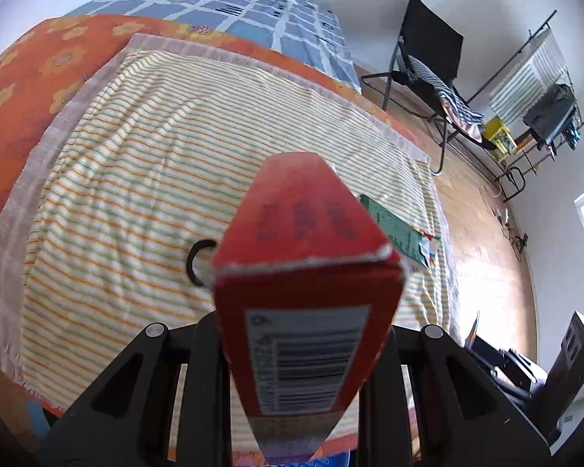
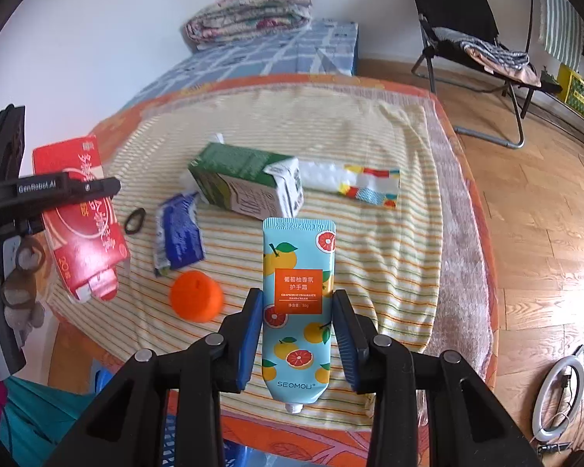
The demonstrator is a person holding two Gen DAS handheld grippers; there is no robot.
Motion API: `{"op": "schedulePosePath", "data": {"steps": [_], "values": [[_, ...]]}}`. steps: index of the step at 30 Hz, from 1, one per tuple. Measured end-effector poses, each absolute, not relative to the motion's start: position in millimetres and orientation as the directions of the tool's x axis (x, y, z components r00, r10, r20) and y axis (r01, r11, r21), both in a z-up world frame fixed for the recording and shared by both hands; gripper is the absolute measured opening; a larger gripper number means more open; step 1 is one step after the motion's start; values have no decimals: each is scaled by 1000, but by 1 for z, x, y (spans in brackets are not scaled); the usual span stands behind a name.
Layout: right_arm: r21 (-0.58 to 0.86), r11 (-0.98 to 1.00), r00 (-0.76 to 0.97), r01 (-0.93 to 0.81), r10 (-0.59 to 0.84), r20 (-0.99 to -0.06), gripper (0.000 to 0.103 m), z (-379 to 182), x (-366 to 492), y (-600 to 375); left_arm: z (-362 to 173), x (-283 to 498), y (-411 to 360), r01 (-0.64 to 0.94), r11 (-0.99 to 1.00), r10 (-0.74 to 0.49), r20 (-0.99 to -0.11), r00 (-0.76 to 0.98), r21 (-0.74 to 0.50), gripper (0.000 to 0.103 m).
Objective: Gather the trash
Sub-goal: 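Carry the red box and lotion tube to the blue basket and release both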
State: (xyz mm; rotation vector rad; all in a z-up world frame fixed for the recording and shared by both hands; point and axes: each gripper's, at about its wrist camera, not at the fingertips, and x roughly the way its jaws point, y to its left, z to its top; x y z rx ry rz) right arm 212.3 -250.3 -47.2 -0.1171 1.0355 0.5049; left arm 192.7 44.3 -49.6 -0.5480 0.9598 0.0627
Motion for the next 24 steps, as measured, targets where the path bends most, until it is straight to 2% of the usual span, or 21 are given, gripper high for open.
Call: {"op": "schedulePosePath", "data": {"steps": [13, 24], "values": [[215, 828, 386, -518, 450, -805, 37, -28, 159, -233, -43, 124, 31, -180, 899, -241, -793, 559, -400, 22], [258, 775, 292, -577, 490, -821, 37, -53, 104, -206, -58, 70, 23, -156, 907, -253, -804, 538, -390, 22]]}}
